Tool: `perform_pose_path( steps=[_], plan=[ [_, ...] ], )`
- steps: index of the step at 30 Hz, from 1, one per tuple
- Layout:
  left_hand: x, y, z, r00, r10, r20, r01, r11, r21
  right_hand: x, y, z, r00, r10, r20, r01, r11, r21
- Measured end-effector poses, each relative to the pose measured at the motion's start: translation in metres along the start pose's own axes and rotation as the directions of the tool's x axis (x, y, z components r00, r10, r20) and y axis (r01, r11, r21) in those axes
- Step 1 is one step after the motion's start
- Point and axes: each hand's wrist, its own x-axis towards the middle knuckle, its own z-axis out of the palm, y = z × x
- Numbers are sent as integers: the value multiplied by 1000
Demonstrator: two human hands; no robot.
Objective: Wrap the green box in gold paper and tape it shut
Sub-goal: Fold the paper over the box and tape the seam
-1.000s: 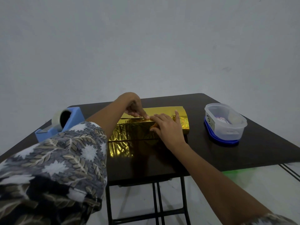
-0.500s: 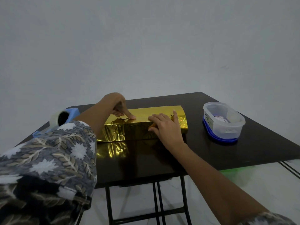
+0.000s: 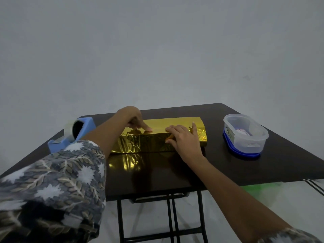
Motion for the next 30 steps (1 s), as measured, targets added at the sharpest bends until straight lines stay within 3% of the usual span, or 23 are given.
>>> perform_pose_path(
  steps=[4,6,8,11,12,14,16,20,25,30],
  plan=[
    [-8,-38,-14,984,12,-175,-22,998,-55,0,0,4,999,-28,-21,26,993,-115],
    [-12,-68,-20,951,32,-307,-96,976,-196,1,1,5,997,-47,-55,37,984,-173],
    [-14,-102,-24,859,-30,-512,-125,956,-266,0,3,5,990,-94,-100,70,972,-223],
    [-21,-155,-13,697,-183,-693,5,968,-251,-1,-11,3,983,-81,-162,50,981,-186],
    [-22,-170,-7,699,-226,-678,36,959,-282,0,-23,2,984,-57,-170,35,991,-132],
    [-23,-193,6,787,-278,-550,47,917,-395,5,-58,-1,988,-49,-148,54,998,32],
    [-26,-208,17,870,-301,-390,29,822,-569,12,-105,-1,995,-100,-26,103,963,250],
    [-27,-232,27,875,-343,-342,-36,658,-752,25,-192,8,983,-119,139,15,809,588],
    [-37,-241,33,924,-324,-206,7,550,-835,44,-255,23,920,-86,382,-262,589,764],
    [-34,-232,37,915,-358,-186,-16,427,-904,54,-282,37,902,39,429,-395,472,788]
  ],
)
